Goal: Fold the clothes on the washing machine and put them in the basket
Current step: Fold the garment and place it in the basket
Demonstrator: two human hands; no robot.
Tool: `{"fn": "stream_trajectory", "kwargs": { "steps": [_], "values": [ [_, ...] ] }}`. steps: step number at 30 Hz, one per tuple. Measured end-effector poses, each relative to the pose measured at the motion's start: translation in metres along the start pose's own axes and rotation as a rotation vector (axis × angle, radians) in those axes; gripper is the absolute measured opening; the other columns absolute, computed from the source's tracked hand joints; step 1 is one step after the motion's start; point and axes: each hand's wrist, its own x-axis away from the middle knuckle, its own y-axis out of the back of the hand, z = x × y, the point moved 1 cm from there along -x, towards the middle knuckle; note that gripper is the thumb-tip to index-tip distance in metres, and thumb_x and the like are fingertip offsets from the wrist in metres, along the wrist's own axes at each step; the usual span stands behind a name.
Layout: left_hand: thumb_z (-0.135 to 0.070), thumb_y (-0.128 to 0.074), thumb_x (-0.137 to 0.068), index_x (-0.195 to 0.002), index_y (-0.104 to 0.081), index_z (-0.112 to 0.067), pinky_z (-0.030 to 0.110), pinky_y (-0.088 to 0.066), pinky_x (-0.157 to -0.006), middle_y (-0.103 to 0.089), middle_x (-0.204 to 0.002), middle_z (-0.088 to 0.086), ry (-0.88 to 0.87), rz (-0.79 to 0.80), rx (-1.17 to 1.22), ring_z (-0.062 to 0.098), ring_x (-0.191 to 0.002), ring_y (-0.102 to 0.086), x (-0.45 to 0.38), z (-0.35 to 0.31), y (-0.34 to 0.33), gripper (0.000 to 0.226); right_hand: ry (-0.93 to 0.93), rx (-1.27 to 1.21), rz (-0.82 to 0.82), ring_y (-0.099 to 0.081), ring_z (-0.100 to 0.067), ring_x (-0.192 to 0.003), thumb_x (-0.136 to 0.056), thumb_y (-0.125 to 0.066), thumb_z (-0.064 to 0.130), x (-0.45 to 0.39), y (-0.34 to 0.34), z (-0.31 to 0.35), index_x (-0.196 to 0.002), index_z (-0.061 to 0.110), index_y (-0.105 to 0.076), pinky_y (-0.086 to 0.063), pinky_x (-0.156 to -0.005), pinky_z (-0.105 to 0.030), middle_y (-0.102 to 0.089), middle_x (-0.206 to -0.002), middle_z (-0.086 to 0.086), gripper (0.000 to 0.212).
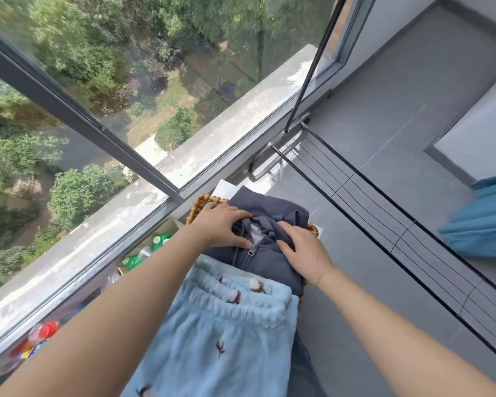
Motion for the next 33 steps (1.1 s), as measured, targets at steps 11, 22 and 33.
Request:
{"fn": "stream_trajectory", "kwargs": {
  "steps": [11, 22, 33],
  "values": [
    [-0.038, -0.019, -0.1, -0.138, -0.044, -0.024, 0.06, 0.008, -0.114, -0.03, -0.152, 0.013, 0.388, 0.132, -0.064, 0.032, -0.142, -0.016, -0.021, -0.045, -0.014, 0.048, -0.357, 0.173, 0.435, -0.047, -0.038, -0.127, -0.102, -0.016, 0.044, -0.053, -0.025, -0.003, -0.138, 0.015, -0.041, -0.039, -0.104, -0.045, -0.045, -0.144, -0.018, 0.053],
    [-0.023, -0.042, -0.093, -0.119, -0.061, -0.024, 0.041, -0.016, -0.114, -0.052, -0.132, -0.002, 0.503, -0.541, 0.437, 0.019, -0.127, -0.043, 0.072, -0.076, -0.007, 0.032, -0.144, 0.16, -0.017, -0.044, -0.029, -0.128, -0.092, -0.044, 0.014, 0.025, -0.011, 0.006, -0.131, 0.007, -0.054, -0.035, -0.108, -0.04, -0.052, -0.137, -0.009, 0.041],
    [-0.043, -0.05, -0.093, -0.148, -0.029, -0.037, 0.062, 0.0, -0.113, -0.008, -0.161, -0.001, 0.953, -0.667, 0.777, 0.024, -0.149, -0.001, 0.211, -0.135, -0.087, 0.059, -0.127, -0.425, 0.135, -0.055, -0.018, -0.112, -0.099, -0.043, 0.021, 0.073, 0.007, 0.123, -0.119, 0.008, -0.065, -0.041, -0.093, -0.033, -0.064, -0.117, -0.004, 0.033]
  ]
}}
